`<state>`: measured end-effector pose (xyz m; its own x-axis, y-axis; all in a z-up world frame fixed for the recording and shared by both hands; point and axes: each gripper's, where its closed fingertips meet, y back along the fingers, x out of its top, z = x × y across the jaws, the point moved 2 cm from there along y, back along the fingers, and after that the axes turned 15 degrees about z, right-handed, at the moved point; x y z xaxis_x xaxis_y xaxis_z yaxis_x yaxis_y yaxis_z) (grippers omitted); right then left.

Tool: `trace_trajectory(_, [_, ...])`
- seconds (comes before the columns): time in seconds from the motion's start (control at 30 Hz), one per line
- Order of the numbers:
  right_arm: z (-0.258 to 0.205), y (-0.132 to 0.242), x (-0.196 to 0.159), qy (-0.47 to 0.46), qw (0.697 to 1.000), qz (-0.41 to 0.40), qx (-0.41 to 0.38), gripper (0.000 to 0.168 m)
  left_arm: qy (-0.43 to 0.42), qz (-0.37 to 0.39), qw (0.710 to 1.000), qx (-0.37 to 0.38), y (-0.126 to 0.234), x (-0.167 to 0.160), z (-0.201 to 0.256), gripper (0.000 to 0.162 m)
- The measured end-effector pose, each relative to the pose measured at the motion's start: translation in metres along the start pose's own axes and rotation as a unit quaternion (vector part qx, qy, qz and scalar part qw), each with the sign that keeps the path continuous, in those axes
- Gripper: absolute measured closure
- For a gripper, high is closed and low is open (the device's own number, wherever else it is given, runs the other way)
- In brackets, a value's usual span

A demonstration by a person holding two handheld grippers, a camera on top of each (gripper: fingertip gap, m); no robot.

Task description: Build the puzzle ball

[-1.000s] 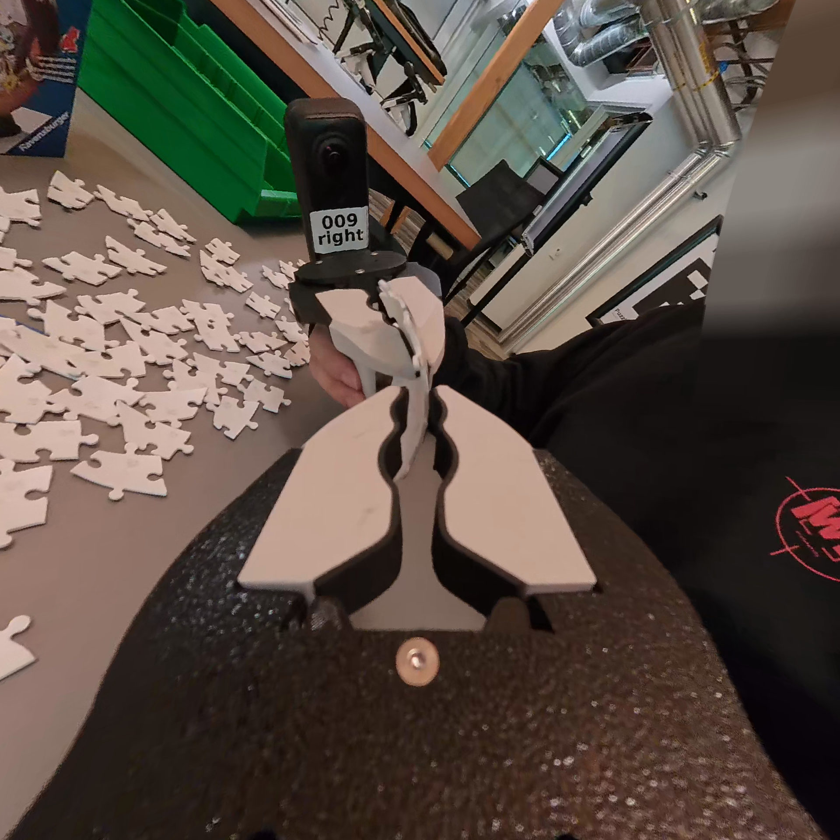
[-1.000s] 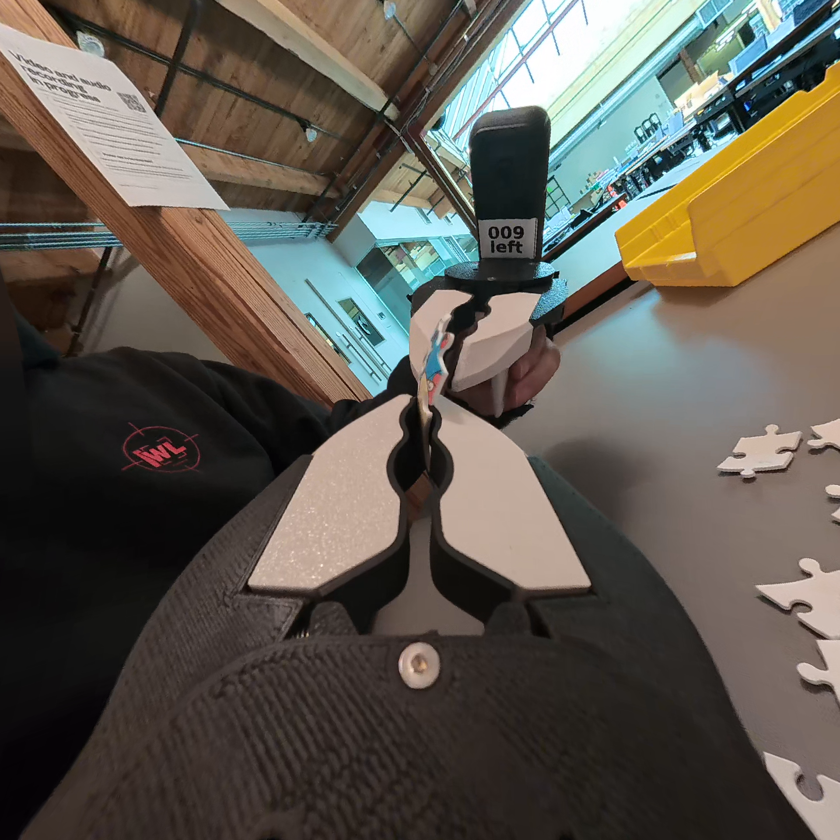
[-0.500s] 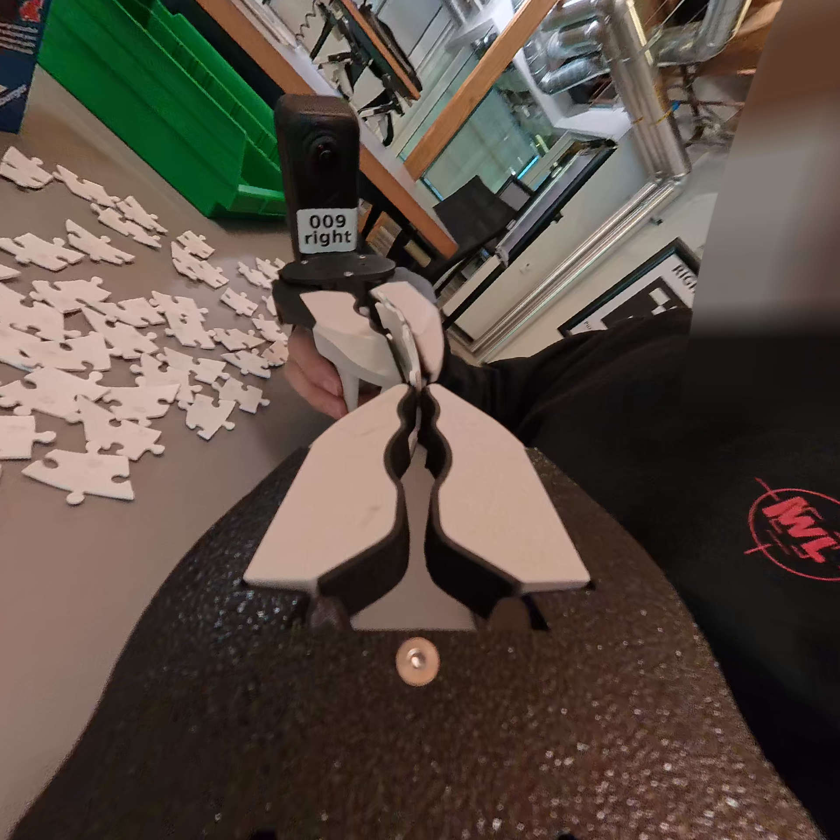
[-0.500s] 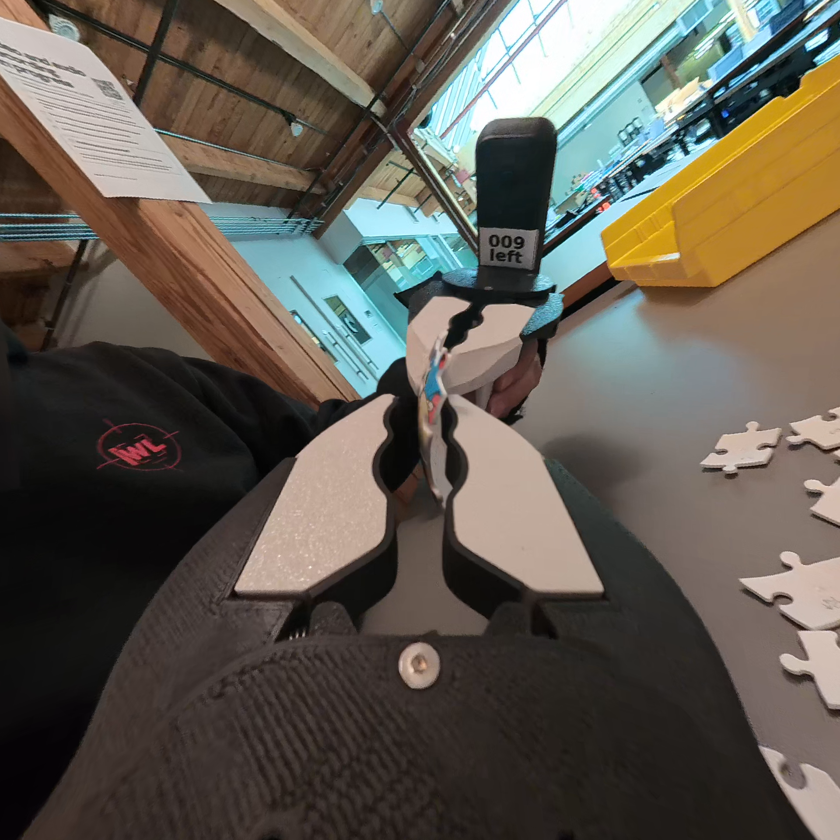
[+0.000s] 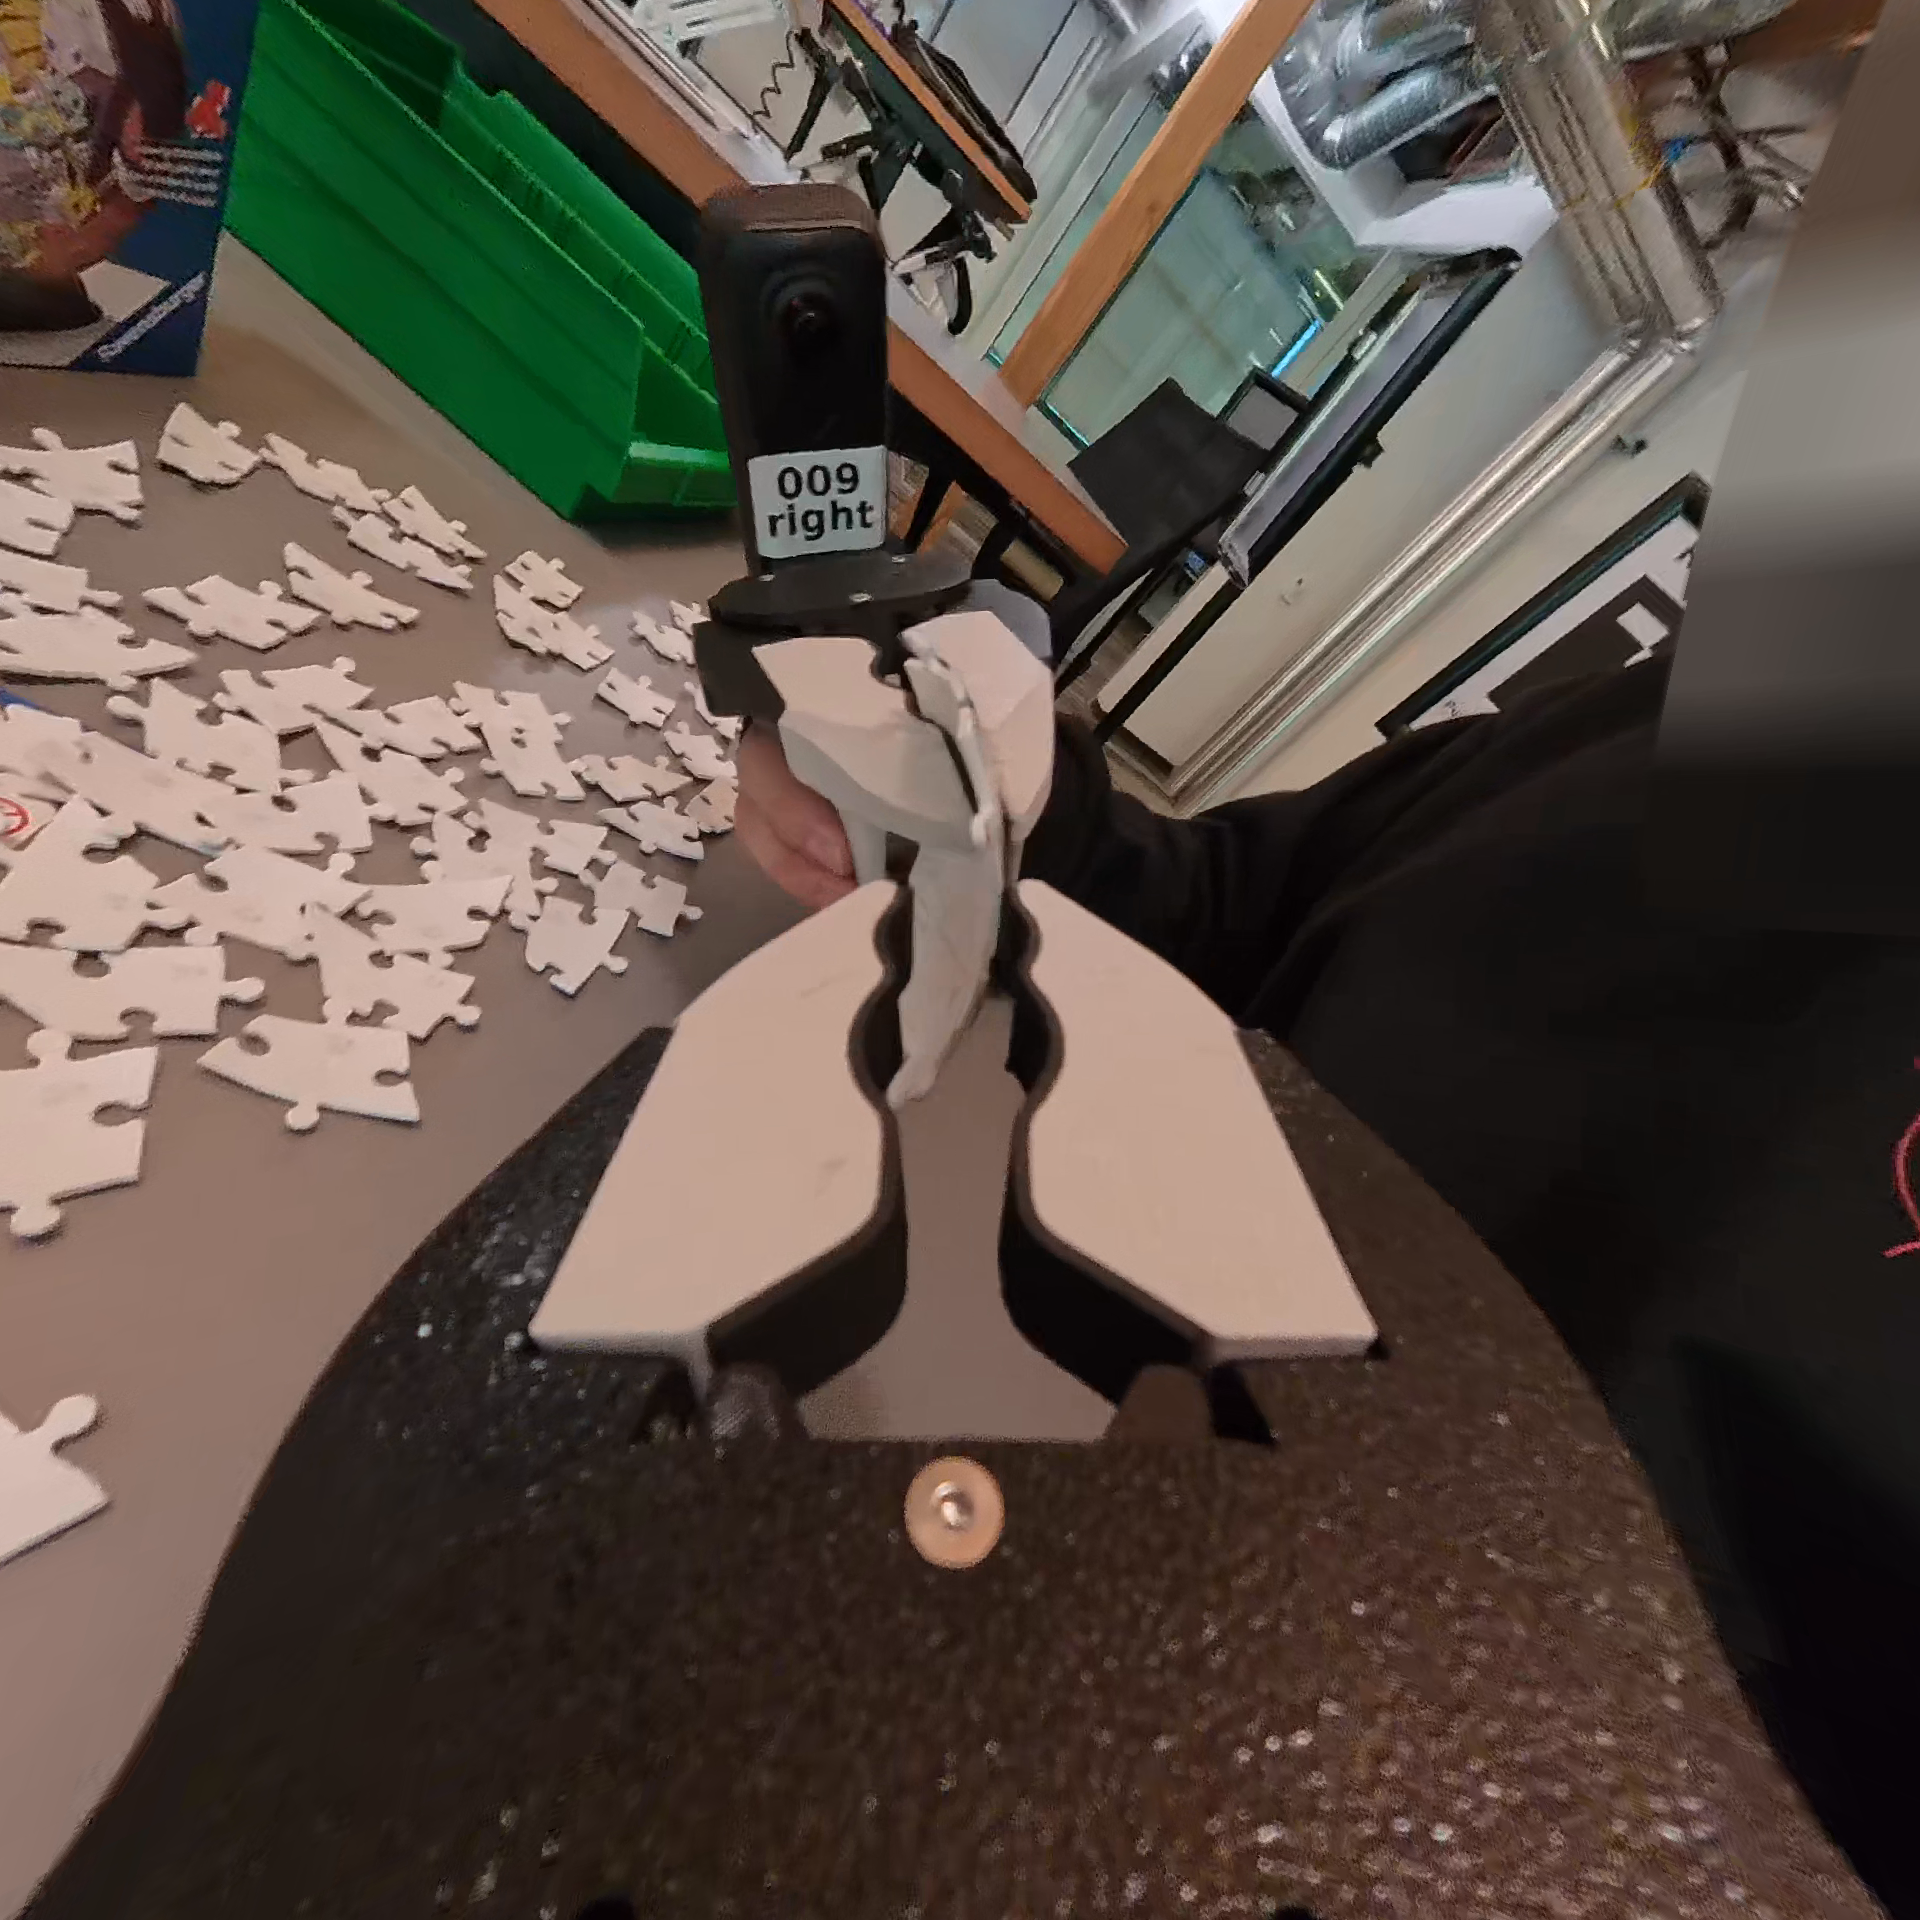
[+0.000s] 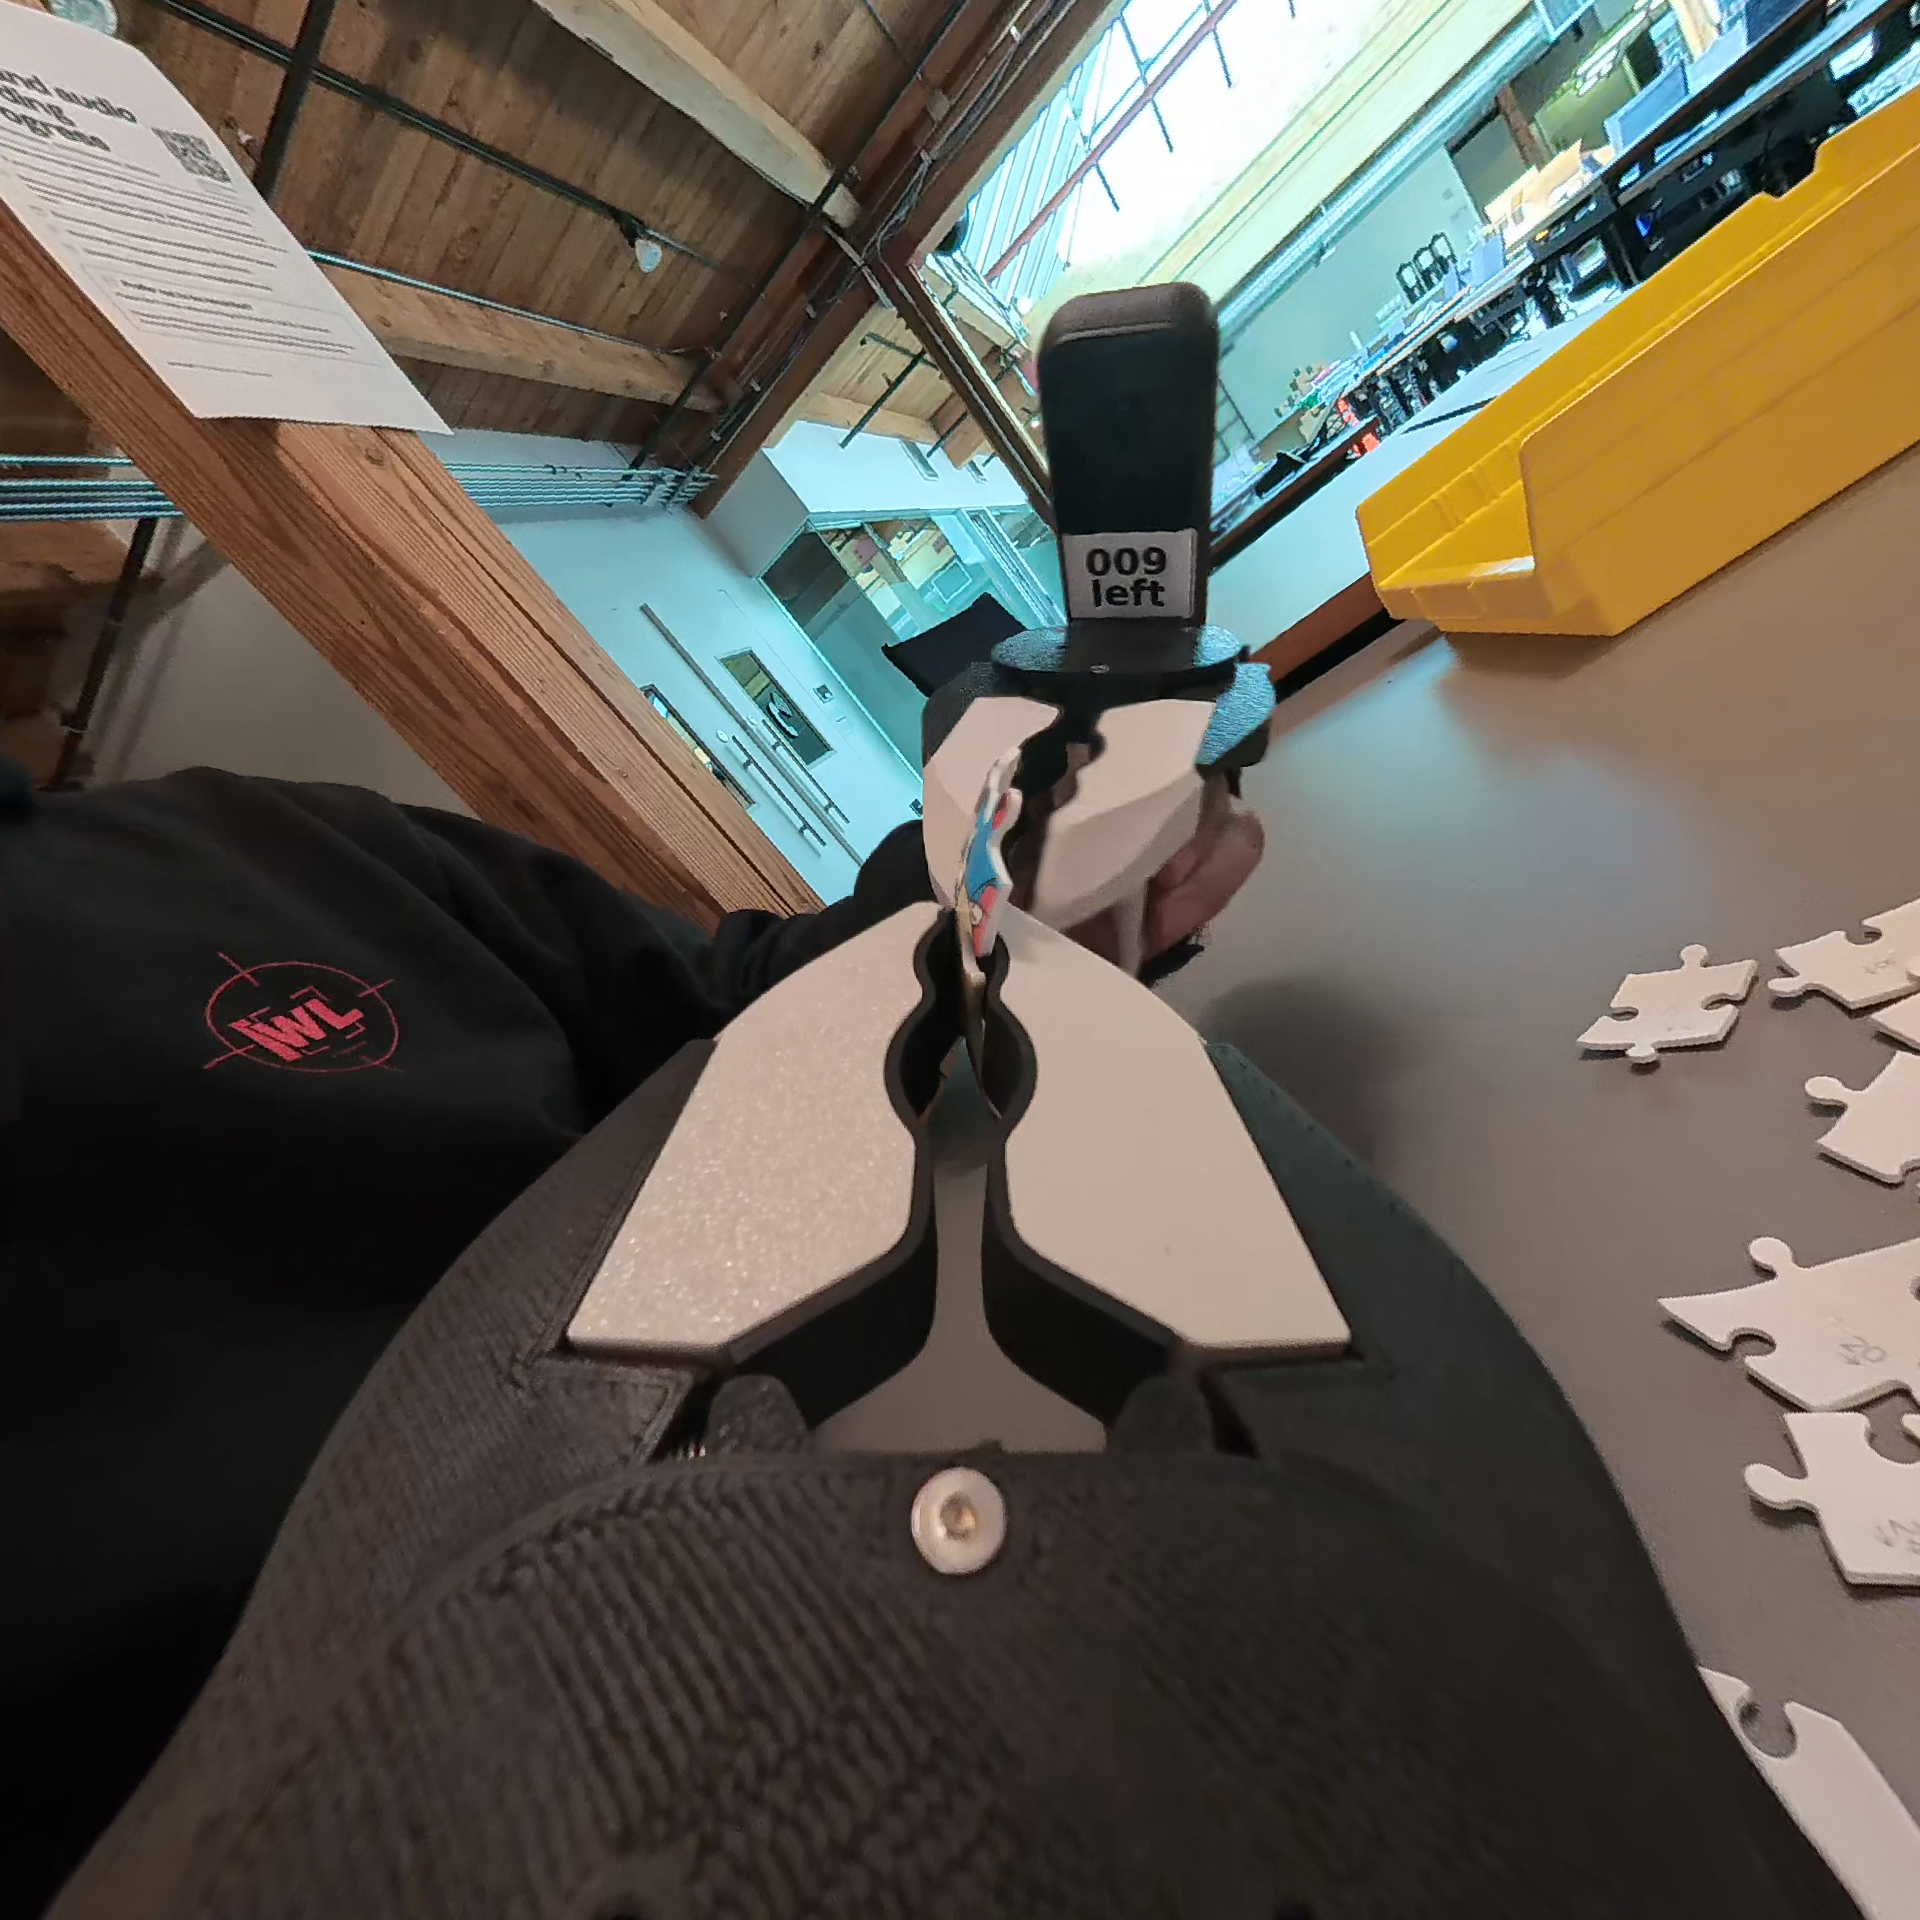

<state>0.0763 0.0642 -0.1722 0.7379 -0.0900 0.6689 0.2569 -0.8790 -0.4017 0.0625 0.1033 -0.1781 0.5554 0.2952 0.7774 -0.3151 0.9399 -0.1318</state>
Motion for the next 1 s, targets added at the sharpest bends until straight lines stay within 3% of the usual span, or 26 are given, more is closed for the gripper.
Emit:
trace_trajectory(0.07, [0.001, 0.0, 0.0, 0.0, 1.0, 0.003, -0.001, 0.166, -0.011, -0.001, 1.0, -0.005, 0.001, 0.0, 0.003, 0.16])
trace_trajectory(0.23, [0.002, 0.0, 0.0, 0.006, 1.0, 0.009, -0.003, 0.164, -0.016, 0.0, 1.0, -0.006, 0.001, 0.0, 0.004, 0.161])
trace_trajectory(0.37, [0.005, 0.003, 0.009, 0.022, 0.999, 0.034, -0.021, 0.138, -0.004, 0.049, 0.999, 0.0, 0.005, 0.011, 0.002, 0.161])
trace_trajectory(0.5, [0.009, 0.008, 0.018, 0.062, 0.996, 0.059, -0.035, 0.154, -0.012, 0.071, 0.997, 0.01, 0.01, 0.015, 0.001, 0.161])
trace_trajectory(0.9, [-0.002, 0.005, 0.011, 0.043, 0.998, 0.03, 0.021, 0.166, -0.018, 0.051, 0.999, -0.005, 0.003, 0.006, 0.004, 0.159])
trace_trajectory(1.0, [-0.002, 0.017, 0.021, 0.066, 0.997, 0.031, 0.011, 0.166, -0.057, 0.037, 0.997, 0.033, 0.009, 0.008, 0.0, 0.139])
